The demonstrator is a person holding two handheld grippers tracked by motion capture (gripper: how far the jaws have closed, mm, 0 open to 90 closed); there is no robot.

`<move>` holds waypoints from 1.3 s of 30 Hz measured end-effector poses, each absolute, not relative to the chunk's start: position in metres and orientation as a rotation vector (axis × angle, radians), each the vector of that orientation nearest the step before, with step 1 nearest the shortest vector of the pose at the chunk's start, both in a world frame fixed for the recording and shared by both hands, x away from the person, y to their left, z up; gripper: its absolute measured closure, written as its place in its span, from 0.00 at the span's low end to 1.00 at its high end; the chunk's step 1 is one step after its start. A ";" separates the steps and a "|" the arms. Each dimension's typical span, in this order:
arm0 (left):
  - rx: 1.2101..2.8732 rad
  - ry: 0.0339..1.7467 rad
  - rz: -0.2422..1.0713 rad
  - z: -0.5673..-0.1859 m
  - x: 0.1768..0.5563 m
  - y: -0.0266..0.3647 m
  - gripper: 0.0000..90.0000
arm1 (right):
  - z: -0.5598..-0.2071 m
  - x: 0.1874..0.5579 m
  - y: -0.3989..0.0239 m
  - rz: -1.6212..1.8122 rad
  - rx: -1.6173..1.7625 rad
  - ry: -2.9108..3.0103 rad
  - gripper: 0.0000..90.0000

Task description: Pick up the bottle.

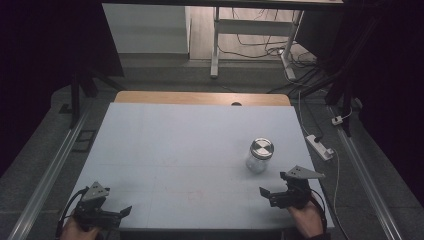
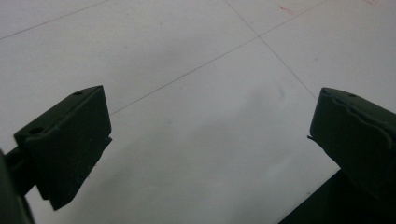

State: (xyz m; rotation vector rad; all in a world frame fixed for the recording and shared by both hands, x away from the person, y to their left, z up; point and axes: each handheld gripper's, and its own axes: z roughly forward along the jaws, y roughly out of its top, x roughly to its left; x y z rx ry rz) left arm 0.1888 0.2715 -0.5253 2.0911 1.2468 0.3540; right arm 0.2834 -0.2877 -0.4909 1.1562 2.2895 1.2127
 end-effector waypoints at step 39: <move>2.100 1.237 0.349 -0.525 0.189 0.271 0.00 | -0.497 0.350 -0.260 1.077 1.171 2.296 0.00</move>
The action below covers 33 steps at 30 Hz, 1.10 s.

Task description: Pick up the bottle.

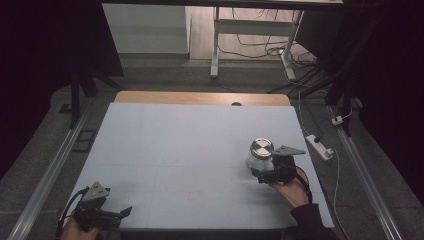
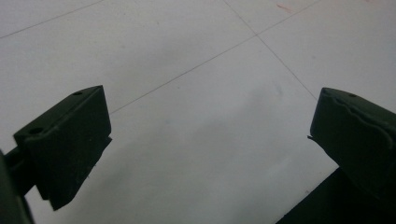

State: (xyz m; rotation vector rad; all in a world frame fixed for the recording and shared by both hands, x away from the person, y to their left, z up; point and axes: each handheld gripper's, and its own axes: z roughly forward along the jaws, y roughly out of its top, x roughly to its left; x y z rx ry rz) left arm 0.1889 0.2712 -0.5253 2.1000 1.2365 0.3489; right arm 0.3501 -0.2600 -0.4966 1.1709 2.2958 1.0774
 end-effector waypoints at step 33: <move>2.110 1.229 0.335 -0.526 0.190 0.270 0.00 | -0.501 0.376 -0.255 1.113 1.118 2.267 0.15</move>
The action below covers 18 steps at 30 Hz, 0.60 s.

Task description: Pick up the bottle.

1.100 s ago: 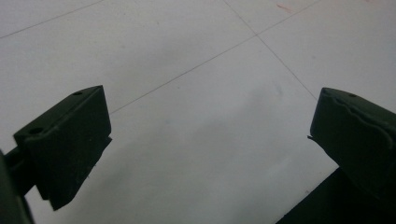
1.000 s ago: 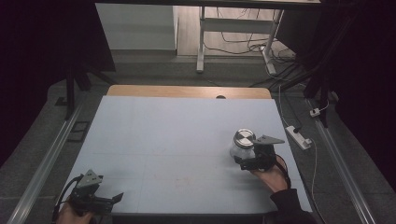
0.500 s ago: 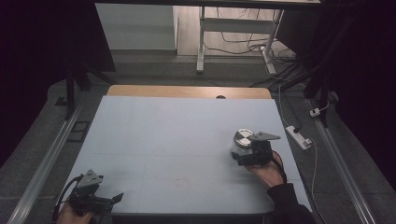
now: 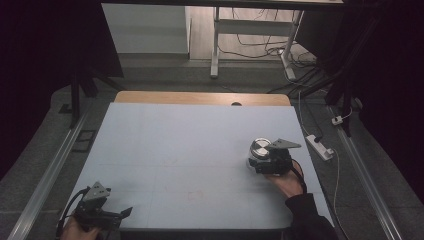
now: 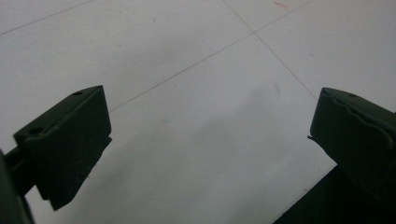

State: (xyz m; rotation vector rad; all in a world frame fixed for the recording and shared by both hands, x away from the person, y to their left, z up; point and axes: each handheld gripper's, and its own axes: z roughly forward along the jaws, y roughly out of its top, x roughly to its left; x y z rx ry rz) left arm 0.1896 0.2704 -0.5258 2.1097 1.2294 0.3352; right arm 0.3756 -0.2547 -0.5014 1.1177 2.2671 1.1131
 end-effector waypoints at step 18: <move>2.114 1.225 0.334 -0.526 0.190 0.270 0.00 | -0.499 0.373 -0.255 1.097 1.074 2.277 0.16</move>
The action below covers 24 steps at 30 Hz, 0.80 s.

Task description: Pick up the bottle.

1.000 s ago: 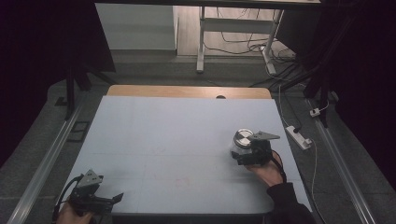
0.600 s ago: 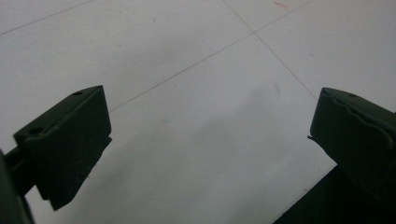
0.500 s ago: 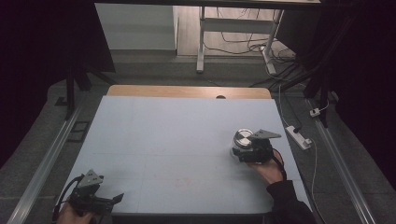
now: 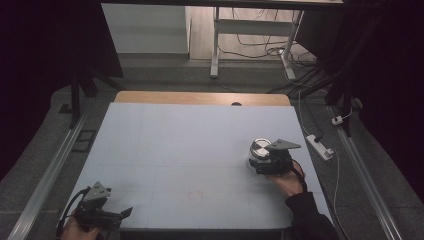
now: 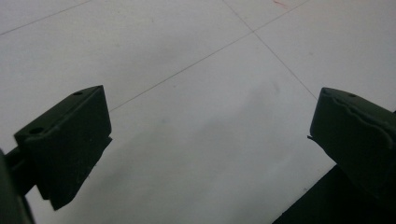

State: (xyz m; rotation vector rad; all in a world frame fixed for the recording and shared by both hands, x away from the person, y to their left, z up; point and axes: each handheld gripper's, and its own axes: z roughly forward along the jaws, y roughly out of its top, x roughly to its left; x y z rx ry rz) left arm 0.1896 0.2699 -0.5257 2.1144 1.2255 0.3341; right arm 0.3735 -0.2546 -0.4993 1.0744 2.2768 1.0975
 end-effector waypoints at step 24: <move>2.108 1.228 0.336 -0.526 0.189 0.270 0.00 | -0.478 0.353 -0.221 1.220 0.986 2.318 0.16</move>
